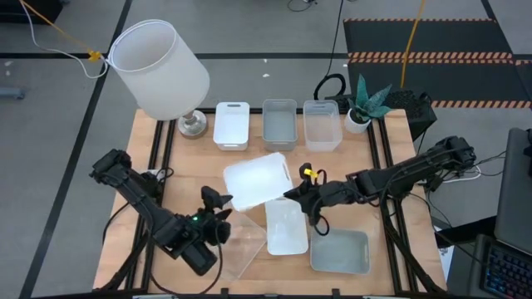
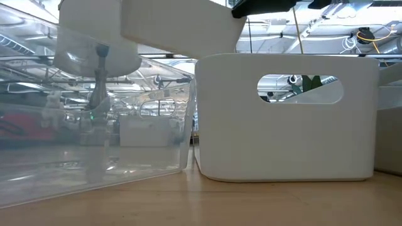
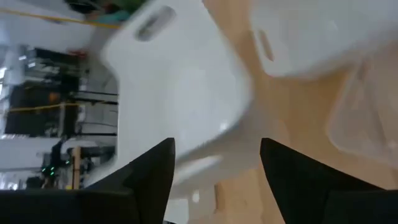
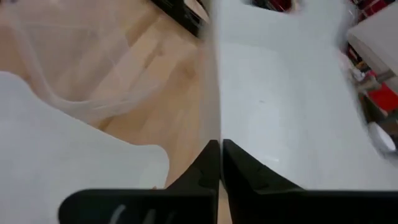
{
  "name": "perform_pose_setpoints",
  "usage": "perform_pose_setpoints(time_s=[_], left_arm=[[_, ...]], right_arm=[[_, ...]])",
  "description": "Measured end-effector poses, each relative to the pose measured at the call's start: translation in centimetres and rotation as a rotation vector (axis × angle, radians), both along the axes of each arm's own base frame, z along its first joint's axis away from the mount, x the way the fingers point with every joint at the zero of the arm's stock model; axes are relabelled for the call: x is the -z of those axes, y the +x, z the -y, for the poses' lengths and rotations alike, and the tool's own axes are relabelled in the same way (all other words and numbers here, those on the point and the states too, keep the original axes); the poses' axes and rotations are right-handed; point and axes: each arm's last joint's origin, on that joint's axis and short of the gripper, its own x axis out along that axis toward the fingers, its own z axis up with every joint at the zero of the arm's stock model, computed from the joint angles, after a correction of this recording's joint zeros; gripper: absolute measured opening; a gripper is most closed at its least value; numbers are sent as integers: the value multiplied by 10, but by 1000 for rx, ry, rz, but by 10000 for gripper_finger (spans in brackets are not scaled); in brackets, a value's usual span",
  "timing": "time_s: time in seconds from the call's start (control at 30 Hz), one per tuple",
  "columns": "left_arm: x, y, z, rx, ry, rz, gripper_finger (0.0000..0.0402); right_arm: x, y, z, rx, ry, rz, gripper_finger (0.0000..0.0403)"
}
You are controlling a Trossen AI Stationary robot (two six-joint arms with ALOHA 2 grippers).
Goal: Stack baskets by color
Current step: Stack the left white bin on the top left white bin
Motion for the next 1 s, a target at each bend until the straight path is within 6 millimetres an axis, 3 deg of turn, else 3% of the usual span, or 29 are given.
perform_pose_setpoints(time_s=[0.17,0.33,0.47,0.63,0.8,1.0], left_arm=[[-21,8,0,-71,-24,223,233],[-32,30,-7,-105,-114,328,238],[-35,53,-20,-66,-206,300,255],[-37,75,-50,-76,-271,266,264],[-28,87,-78,-104,-361,203,241],[-7,90,-92,-104,-378,97,195]], right_arm=[[0,1,4,31,13,-1,1],[-1,3,8,64,59,24,2],[-1,3,11,108,56,32,3],[-2,3,13,157,13,41,3],[-2,3,13,154,4,38,3],[-2,3,12,152,3,38,3]])
